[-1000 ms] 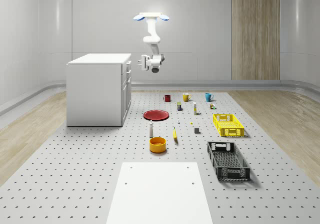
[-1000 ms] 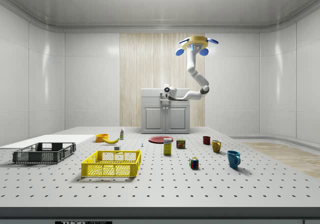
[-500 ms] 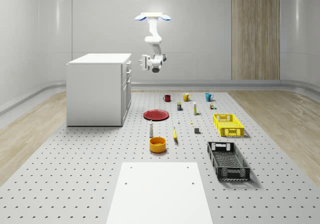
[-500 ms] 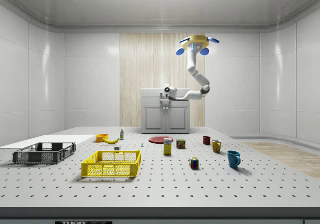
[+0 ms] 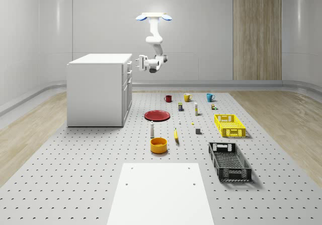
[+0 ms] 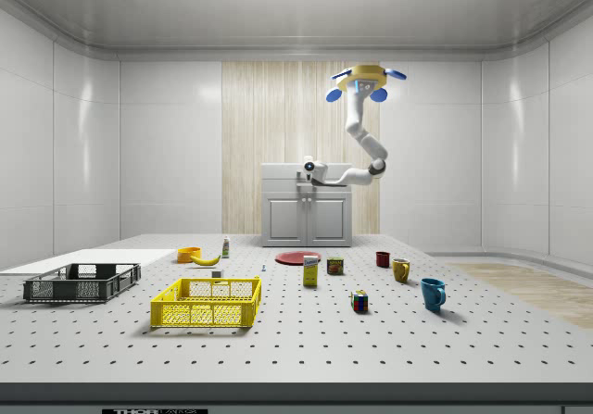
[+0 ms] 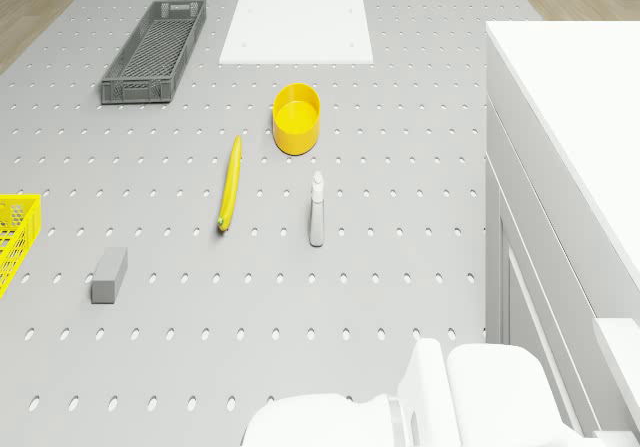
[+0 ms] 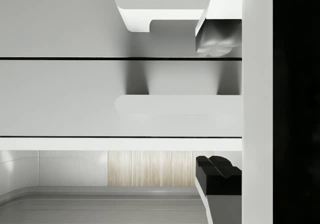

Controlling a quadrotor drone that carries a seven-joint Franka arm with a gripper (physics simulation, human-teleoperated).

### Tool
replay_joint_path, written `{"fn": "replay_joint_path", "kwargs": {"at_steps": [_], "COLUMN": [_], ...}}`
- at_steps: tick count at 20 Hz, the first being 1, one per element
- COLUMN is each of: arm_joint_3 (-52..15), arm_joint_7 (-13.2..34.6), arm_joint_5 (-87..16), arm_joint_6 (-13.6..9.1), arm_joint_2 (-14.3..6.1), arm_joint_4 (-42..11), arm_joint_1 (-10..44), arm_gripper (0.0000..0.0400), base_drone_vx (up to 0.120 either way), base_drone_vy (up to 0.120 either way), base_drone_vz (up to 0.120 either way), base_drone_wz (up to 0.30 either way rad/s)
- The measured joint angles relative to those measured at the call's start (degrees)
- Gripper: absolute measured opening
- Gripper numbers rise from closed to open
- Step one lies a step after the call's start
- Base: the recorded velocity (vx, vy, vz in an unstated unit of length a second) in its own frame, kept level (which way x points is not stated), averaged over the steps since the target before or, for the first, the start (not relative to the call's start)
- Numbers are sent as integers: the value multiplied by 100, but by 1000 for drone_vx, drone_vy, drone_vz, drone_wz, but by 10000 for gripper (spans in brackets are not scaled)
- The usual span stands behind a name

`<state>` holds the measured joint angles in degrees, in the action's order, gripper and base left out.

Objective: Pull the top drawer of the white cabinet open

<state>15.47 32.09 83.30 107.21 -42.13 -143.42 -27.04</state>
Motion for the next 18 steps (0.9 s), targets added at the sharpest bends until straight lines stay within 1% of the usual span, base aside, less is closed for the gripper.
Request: {"fn": "replay_joint_path", "kwargs": {"at_steps": [4,8,18], "arm_joint_3": [-215,-381,-642], "arm_joint_7": [-60,-112,-194], "arm_joint_5": [234,416,692], "arm_joint_6": [234,400,618], "arm_joint_2": [104,202,370], "arm_joint_4": [42,91,186], "arm_joint_1": [-123,-206,-288], "arm_gripper": [302,304,305], "base_drone_vx": [0,0,0], "base_drone_vy": [0,0,0], "base_drone_vz": [0,0,0], "base_drone_wz": [0,0,0]}}
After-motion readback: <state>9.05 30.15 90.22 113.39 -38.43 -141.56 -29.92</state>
